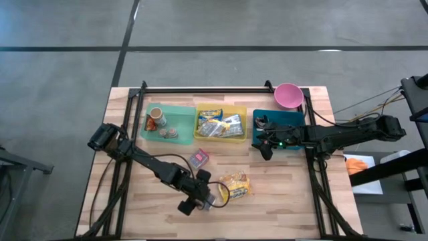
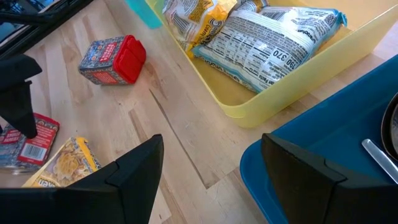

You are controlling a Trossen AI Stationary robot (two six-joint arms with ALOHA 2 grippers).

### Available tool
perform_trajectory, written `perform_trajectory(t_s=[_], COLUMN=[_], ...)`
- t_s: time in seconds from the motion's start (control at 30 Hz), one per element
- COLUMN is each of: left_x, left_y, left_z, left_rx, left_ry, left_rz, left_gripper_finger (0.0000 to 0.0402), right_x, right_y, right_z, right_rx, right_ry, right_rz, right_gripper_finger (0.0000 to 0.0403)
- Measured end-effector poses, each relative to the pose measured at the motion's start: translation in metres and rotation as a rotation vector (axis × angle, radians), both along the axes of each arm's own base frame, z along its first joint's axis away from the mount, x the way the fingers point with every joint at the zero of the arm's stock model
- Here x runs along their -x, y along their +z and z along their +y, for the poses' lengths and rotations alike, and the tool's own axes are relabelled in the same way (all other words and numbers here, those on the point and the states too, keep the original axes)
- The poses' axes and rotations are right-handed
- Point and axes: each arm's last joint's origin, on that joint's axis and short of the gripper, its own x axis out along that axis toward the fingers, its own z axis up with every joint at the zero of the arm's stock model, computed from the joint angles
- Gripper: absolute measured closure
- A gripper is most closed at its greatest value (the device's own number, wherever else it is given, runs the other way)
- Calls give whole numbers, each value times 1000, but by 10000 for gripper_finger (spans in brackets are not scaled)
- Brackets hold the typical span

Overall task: Pick & Place Food Item
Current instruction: Put the red seasoning can into the green bin

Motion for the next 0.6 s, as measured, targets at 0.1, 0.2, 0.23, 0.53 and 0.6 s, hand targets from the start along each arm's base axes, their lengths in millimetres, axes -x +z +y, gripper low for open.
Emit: perform_trajectory(t_s=[0.1,0.2,0.23,0.53,0.6], left_x=[0,0,0,-2,-3], left_y=[0,0,1,2,2], left_z=[0,-1,-1,-2,-2], left_rx=[-8,-10,-10,15,23], left_ry=[21,58,65,85,103], left_rz=[-4,-11,-13,-27,-29], left_gripper_finger=[115,115,115,107,116], right_x=[0,0,0,0,0], right_y=[0,0,0,0,0], right_z=[0,0,0,0,0], right_rx=[0,0,0,0,0], right_ry=[0,0,-1,-1,0], right_rz=[0,0,0,0,0], right_gripper_finger=[138,138,138,138,138])
